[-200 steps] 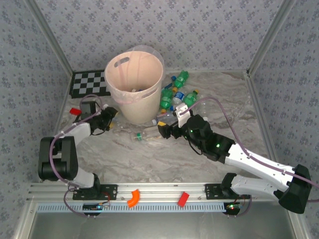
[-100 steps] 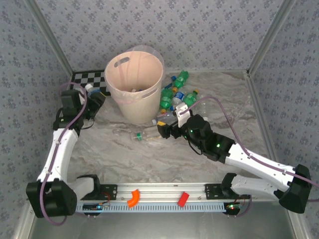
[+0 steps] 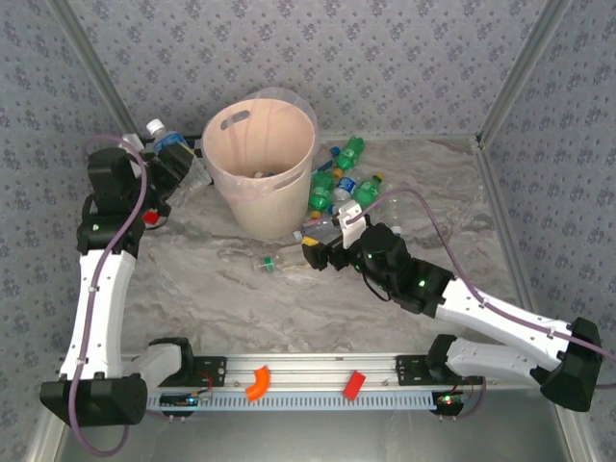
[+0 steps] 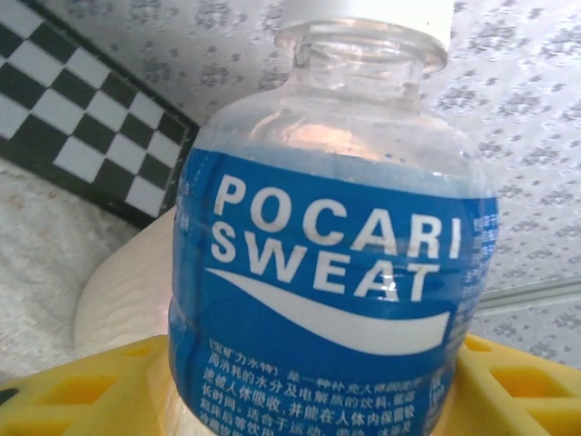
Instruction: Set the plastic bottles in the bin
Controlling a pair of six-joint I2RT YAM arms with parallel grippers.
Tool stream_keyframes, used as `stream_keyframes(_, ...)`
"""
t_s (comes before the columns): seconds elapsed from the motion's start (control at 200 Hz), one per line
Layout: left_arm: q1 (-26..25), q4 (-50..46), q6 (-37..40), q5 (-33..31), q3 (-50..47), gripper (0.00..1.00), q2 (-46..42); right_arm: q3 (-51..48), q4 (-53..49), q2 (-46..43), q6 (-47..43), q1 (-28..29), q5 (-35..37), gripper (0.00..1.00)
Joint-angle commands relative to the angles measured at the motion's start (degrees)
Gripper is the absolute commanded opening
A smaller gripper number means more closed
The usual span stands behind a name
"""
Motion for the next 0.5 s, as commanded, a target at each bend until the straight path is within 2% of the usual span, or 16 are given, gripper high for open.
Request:
stream_keyframes(0.0, -2.13, 0.8, 0.88, 0.31, 5.13, 0.65, 2.52, 1.62, -0.16, -2.04, 0.67, 0.46, 2.0, 0.99)
stream_keyframes(0.495, -14.37, 1.55, 1.86, -0.98, 22.06, 0.65, 21.01, -2.41, -3.83, -7.61, 6.04, 1.25, 6.23, 1.0)
